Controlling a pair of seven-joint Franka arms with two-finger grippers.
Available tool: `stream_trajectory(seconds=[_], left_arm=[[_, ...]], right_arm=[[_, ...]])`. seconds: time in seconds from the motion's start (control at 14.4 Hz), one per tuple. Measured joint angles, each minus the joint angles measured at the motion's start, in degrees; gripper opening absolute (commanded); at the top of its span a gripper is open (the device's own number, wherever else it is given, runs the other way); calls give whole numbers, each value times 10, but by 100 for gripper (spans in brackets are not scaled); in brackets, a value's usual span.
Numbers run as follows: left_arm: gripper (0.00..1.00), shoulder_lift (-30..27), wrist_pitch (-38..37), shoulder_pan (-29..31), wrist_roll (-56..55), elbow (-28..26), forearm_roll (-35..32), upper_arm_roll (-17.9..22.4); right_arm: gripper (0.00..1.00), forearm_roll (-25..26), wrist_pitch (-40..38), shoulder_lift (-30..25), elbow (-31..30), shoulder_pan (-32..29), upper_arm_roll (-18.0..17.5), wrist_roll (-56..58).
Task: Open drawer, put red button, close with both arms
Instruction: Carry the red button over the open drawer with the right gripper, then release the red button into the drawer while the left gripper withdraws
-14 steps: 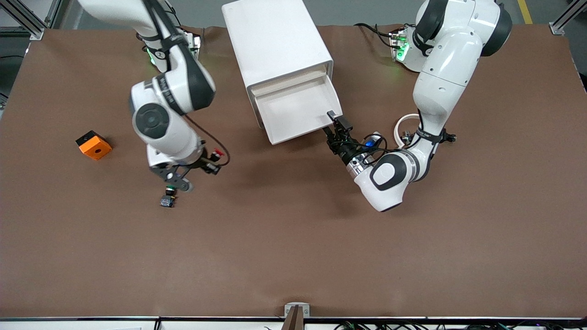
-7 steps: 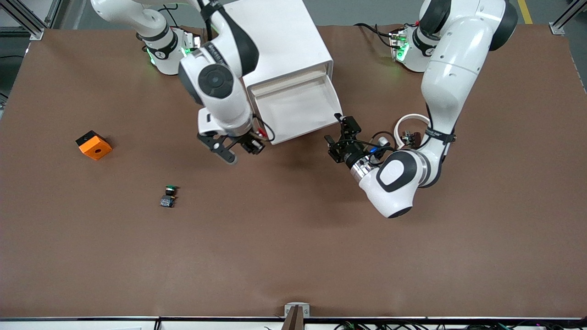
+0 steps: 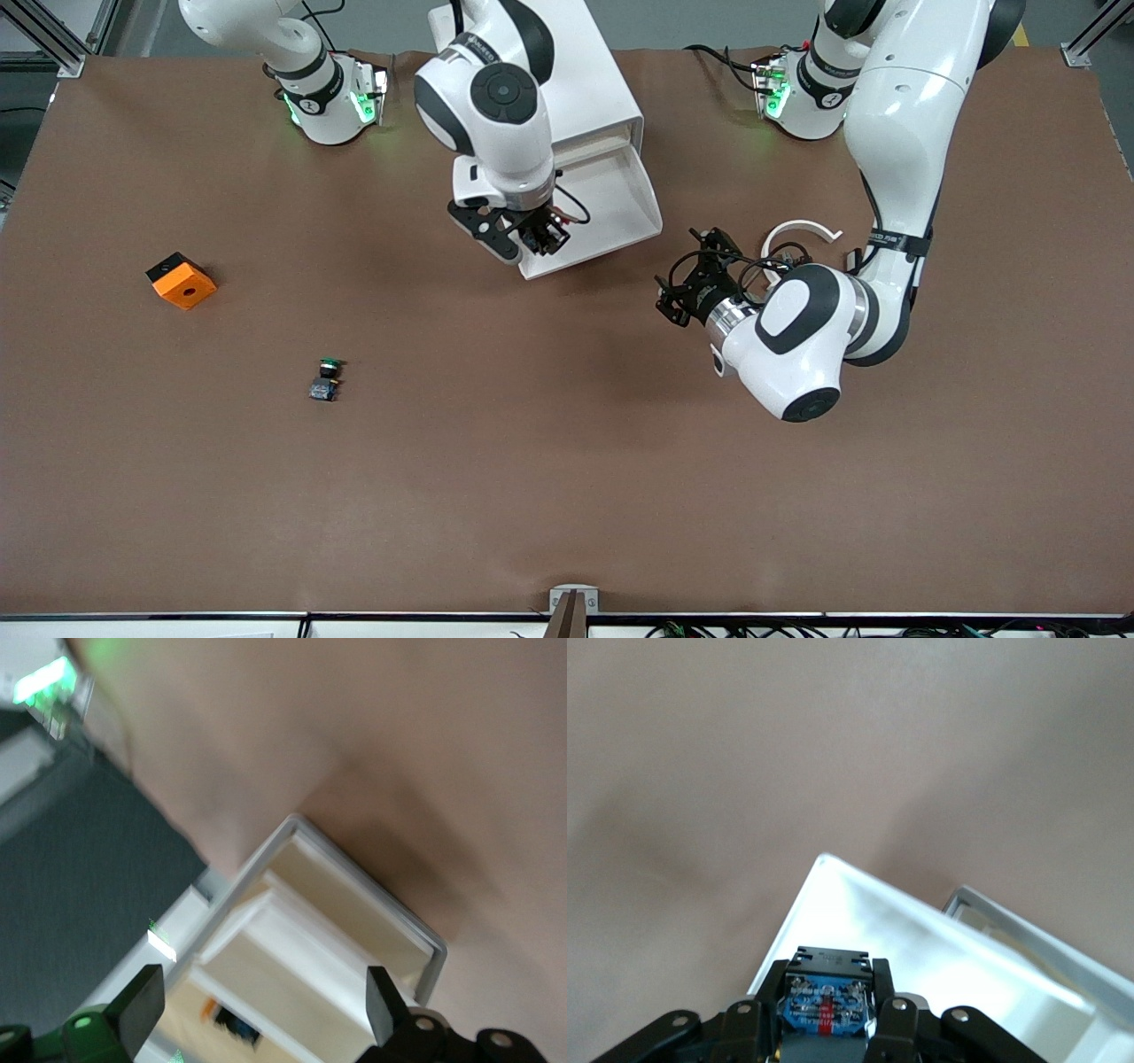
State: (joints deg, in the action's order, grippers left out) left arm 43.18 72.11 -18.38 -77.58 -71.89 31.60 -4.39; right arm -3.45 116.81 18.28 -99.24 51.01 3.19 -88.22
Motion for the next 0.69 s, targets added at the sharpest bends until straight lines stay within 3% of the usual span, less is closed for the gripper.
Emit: stream_trajectory(seconds=[0.35,0.69], left_arm=[[100,-24,124,-17,134,4,-109,-2],[100,-26,278,-59,162,3,-205,-3]], right_arm=[[0,0,4,8,0,42,0,-33],[0,0,37,26,0,49,0,-52]])
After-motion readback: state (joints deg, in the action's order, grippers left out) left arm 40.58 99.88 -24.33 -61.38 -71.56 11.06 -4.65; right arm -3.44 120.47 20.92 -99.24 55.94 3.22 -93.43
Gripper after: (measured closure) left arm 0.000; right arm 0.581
